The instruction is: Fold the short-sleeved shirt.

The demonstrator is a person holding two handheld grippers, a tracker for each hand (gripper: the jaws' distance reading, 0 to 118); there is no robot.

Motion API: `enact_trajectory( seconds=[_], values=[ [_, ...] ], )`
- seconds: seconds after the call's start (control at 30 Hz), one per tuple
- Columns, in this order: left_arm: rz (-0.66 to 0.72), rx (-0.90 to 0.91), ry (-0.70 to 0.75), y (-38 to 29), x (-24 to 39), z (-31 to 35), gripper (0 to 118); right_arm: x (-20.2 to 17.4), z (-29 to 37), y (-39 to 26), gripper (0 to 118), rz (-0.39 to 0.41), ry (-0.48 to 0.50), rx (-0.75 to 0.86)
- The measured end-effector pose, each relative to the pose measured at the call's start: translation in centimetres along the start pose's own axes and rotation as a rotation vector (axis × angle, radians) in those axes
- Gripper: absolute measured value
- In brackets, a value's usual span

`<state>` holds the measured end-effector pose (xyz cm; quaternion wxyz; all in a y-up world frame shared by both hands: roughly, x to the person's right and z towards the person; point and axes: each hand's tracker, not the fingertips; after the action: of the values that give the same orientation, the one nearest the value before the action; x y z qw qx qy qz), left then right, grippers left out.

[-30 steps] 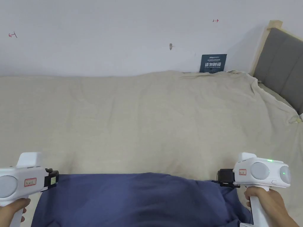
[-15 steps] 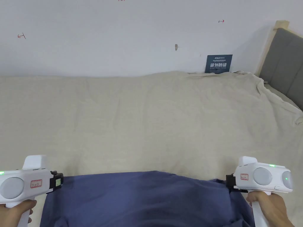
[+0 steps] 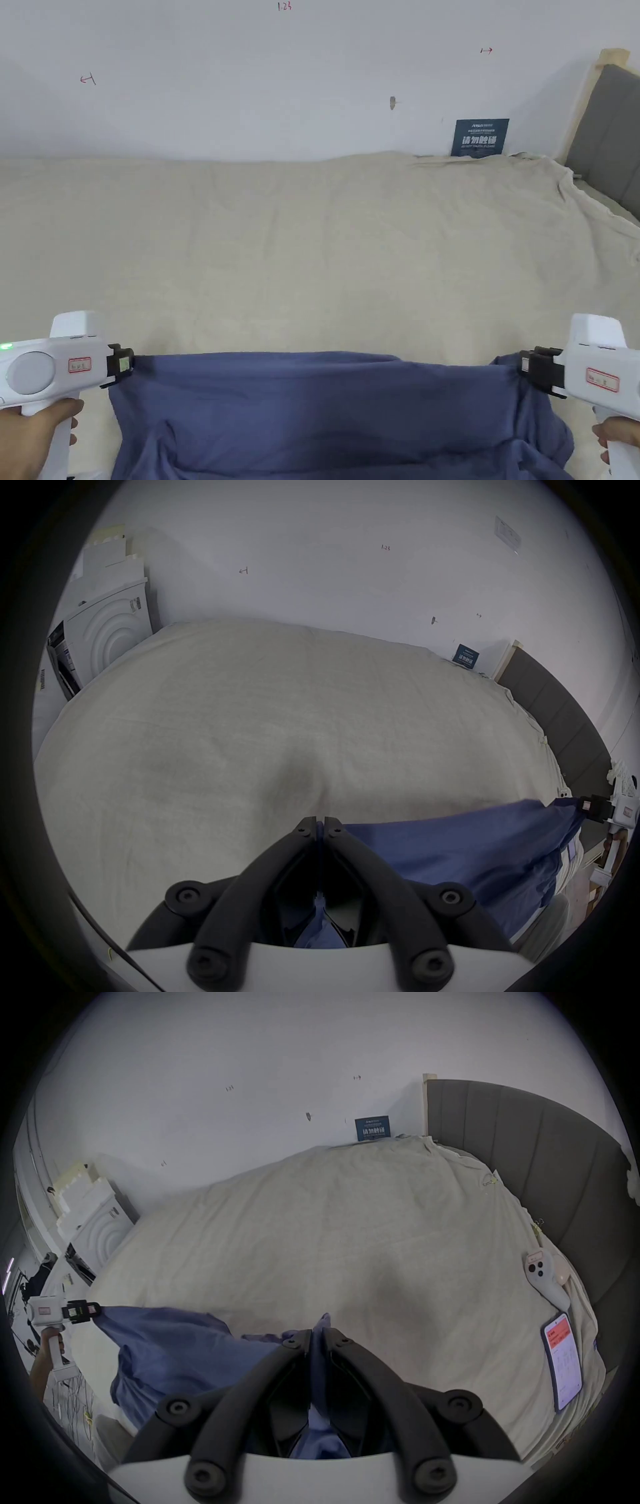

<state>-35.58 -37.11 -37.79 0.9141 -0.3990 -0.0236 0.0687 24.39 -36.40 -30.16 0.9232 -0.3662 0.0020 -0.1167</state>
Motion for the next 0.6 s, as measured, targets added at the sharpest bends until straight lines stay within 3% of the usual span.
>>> enact_trajectory(
  seconds=[0.27,0.6],
  values=[
    [0.021,-0.004,-0.013,-4.1,-1.3,4.2,0,1.1,5.3,-4.5,5,-0.039,0.040,0.013],
    [0.011,-0.083,-0.001,-11.9,-2.1,6.4,0,3.1,8.4,-12.0,5,-0.091,-0.003,-0.043]
  ],
)
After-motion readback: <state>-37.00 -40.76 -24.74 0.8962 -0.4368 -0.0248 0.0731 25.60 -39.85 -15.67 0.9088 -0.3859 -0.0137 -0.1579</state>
